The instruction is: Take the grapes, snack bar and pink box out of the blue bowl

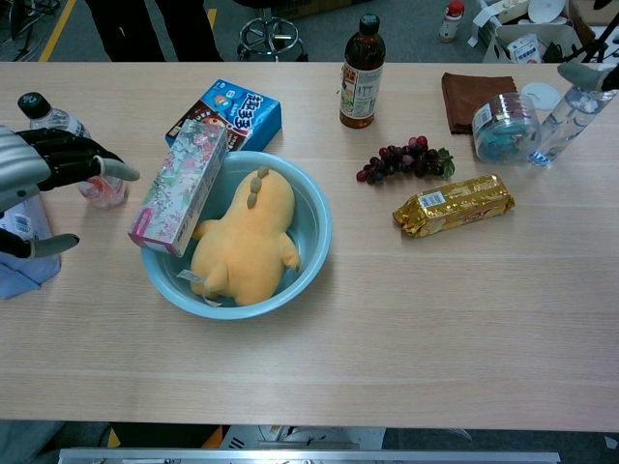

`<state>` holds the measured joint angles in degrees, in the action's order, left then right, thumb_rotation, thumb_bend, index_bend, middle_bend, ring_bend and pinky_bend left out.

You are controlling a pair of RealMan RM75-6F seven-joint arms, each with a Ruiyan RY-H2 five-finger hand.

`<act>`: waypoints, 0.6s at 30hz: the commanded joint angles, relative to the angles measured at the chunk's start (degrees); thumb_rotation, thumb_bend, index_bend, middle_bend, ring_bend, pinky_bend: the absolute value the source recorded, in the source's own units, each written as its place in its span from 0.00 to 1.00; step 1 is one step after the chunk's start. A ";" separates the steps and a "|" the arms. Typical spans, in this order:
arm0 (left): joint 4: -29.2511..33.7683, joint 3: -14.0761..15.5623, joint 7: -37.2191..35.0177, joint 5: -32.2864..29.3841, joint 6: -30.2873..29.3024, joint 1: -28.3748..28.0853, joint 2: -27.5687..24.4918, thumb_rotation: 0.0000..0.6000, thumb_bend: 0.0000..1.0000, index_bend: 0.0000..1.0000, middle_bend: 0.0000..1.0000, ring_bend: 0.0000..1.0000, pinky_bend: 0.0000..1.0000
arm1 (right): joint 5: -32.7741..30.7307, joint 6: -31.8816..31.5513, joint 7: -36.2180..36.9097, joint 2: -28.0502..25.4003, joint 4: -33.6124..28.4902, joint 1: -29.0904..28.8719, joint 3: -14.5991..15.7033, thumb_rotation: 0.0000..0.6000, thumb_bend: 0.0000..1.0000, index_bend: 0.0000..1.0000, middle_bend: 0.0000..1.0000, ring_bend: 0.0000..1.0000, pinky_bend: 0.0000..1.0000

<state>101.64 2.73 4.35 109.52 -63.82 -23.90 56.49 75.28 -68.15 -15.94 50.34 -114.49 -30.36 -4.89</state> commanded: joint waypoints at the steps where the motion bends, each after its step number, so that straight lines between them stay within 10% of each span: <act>1: -1.84 -0.12 -0.75 1.39 2.02 -2.61 1.00 1.00 0.30 0.16 0.20 0.17 0.20 | 0.10 0.06 0.34 -0.22 0.06 0.37 -0.12 1.00 0.29 0.00 0.13 0.08 0.32; 18: -15.23 1.46 -3.03 3.36 4.27 -9.75 6.31 1.00 0.30 0.16 0.18 0.16 0.20 | 0.00 1.15 1.08 -0.58 0.67 2.36 -0.59 1.00 0.29 0.00 0.13 0.09 0.32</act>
<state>87.71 3.57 1.92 112.27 -58.96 -33.14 61.98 75.30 -67.02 -14.84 49.75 -113.82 -28.01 -5.46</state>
